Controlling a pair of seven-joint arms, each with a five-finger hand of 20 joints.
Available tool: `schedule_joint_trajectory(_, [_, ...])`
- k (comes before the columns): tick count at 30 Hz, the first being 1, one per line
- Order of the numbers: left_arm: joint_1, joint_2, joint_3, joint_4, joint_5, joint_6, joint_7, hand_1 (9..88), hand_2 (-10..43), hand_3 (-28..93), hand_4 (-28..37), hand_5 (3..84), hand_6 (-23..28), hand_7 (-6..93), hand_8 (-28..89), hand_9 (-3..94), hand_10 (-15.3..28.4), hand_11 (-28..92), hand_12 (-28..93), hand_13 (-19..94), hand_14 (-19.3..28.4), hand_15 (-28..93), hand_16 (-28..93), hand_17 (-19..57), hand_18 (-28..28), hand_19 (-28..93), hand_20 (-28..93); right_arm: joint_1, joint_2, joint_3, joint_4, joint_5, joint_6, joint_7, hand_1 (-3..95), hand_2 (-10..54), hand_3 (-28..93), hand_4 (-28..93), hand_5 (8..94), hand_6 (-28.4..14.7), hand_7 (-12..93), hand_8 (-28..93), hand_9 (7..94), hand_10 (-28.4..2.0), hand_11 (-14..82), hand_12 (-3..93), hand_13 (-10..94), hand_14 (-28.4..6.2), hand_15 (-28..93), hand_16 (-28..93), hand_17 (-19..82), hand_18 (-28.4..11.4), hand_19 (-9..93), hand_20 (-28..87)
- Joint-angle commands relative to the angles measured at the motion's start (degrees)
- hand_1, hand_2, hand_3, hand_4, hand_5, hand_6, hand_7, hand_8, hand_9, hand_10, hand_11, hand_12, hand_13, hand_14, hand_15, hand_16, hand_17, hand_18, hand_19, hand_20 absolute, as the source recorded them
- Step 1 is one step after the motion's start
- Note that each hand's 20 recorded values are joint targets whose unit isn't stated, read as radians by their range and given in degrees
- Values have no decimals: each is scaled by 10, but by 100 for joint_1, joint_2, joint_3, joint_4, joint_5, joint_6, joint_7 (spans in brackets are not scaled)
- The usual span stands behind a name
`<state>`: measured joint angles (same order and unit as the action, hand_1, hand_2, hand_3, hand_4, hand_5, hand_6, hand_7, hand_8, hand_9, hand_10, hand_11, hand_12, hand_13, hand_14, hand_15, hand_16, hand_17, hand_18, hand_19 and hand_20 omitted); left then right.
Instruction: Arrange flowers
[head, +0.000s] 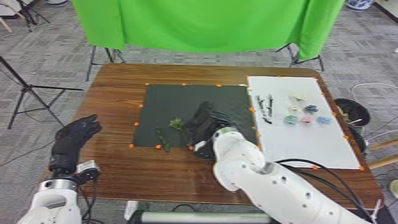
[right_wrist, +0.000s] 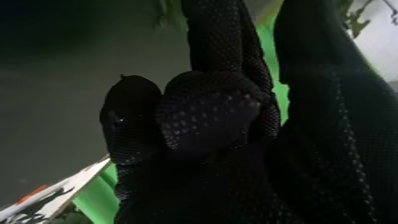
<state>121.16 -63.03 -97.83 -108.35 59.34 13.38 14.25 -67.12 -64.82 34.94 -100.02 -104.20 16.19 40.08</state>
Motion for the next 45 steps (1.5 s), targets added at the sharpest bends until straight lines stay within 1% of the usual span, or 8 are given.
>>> schedule_joint_trajectory(1, [62, -36, 38, 14, 35, -97, -60, 281, -95, 671, -283, 514, 11, 192, -73, 497, 126, 200, 140, 420, 156, 217, 3, 142, 120, 113, 256, -38, -28, 646, -606, 365, 306, -341, 452, -95, 605, -76, 756, -36, 218, 73, 901, -118, 200, 180, 937, -17, 590, 233, 714, -89, 918, 332])
schedule_joint_trajectory(5, [57, -38, 15, 17, 24, -100, -59, 281, -95, 672, -283, 514, 11, 192, -73, 497, 126, 199, 140, 420, 156, 218, 3, 142, 120, 113, 256, 34, 249, 1026, -780, -121, 431, -406, 428, -95, 624, -89, 745, -32, 222, 64, 896, -120, 215, 195, 937, -17, 589, 239, 711, -91, 921, 337])
schedule_joint_trajectory(7, [92, -38, -19, 11, 25, -94, -57, 281, -95, 671, -283, 514, 11, 191, -73, 497, 126, 199, 140, 420, 156, 218, 3, 142, 120, 113, 256, 86, 457, 1304, -769, -536, -184, -209, 395, -95, 655, -98, 703, -25, 226, -44, 859, -132, 207, 200, 937, -17, 575, 268, 694, -98, 926, 365])
schedule_joint_trajectory(9, [143, -65, -54, -8, 1, -73, -55, 280, -95, 671, -283, 514, 11, 191, -73, 498, 126, 199, 140, 420, 155, 218, 3, 142, 120, 113, 257, 212, 683, 1335, -571, -809, -308, -57, 375, -95, 664, -101, 660, -24, 210, -91, 809, -141, 190, 198, 937, -22, 548, 296, 675, -102, 929, 377])
schedule_joint_trajectory(15, [153, -77, -46, -7, 20, -97, -76, 281, -95, 671, -282, 515, 12, 190, -73, 498, 125, 199, 140, 419, 156, 218, 3, 142, 120, 113, 257, 82, 1097, 1844, -273, -1064, -1284, 262, 334, -95, 655, -108, 540, -28, 144, -77, 635, -172, 118, 181, 903, -40, 524, 331, 627, -121, 932, 403])
schedule_joint_trajectory(24, [145, -64, -73, 2, 31, -136, -117, 283, -95, 670, -283, 515, 11, 192, -73, 497, 126, 199, 139, 420, 156, 218, 3, 141, 120, 115, 257, -273, 1406, 2009, -124, -1099, -2254, 586, 288, -95, 630, -119, 448, -21, 93, -60, 486, -202, 56, 162, 873, -51, 524, 309, 602, -129, 922, 395])
schedule_joint_trajectory(39, [49, -77, 14, 54, 28, -197, -100, 284, -95, 668, -283, 515, 10, 193, -74, 497, 126, 200, 140, 419, 156, 218, 3, 141, 120, 115, 255, -405, 1234, 1765, 487, -1048, -2208, 809, 298, -95, 636, -125, 431, -12, 97, -51, 476, -206, 57, 154, 876, -49, 529, 288, 608, -126, 915, 391])
schedule_joint_trajectory(45, [75, -109, 6, 48, 27, -188, -121, 285, -95, 667, -283, 516, 10, 192, -74, 497, 126, 199, 139, 419, 156, 218, 3, 141, 120, 115, 255, -576, 1225, 1504, 690, -1382, -1612, 786, 413, -95, 666, -149, 514, 2, 157, -75, 597, -178, 108, 173, 911, -32, 535, 284, 637, -117, 927, 386])
